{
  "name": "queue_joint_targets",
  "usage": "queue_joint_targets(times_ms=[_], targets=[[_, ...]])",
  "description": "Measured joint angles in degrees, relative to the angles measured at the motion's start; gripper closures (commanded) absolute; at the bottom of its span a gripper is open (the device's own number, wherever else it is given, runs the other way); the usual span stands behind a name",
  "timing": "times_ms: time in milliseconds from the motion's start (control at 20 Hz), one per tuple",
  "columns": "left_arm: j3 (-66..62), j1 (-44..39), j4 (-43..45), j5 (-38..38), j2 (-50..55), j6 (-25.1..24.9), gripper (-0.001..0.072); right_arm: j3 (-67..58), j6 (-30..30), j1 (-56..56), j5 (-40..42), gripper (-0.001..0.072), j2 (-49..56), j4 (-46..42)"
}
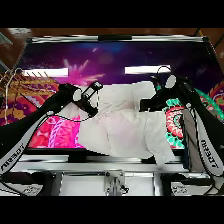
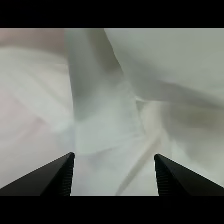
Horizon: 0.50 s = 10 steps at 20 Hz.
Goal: Fold the shirts.
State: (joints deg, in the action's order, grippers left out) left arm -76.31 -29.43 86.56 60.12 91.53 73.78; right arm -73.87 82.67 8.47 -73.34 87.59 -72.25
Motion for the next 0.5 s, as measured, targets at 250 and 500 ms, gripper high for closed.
queue_joint_targets(times_ms=[250,500], targets=[[-2.6,0.4,-2.6,2.7,-3.5,0.4,-0.0013,0.0,0.0,0.2,0.0,0.0080,0.6,0.3],[0.8,0.0,-5.0,3.9,-3.8,0.4,-0.0013,0.0,0.5,0.2,-0.9,0.0080,0.7,0.5]])
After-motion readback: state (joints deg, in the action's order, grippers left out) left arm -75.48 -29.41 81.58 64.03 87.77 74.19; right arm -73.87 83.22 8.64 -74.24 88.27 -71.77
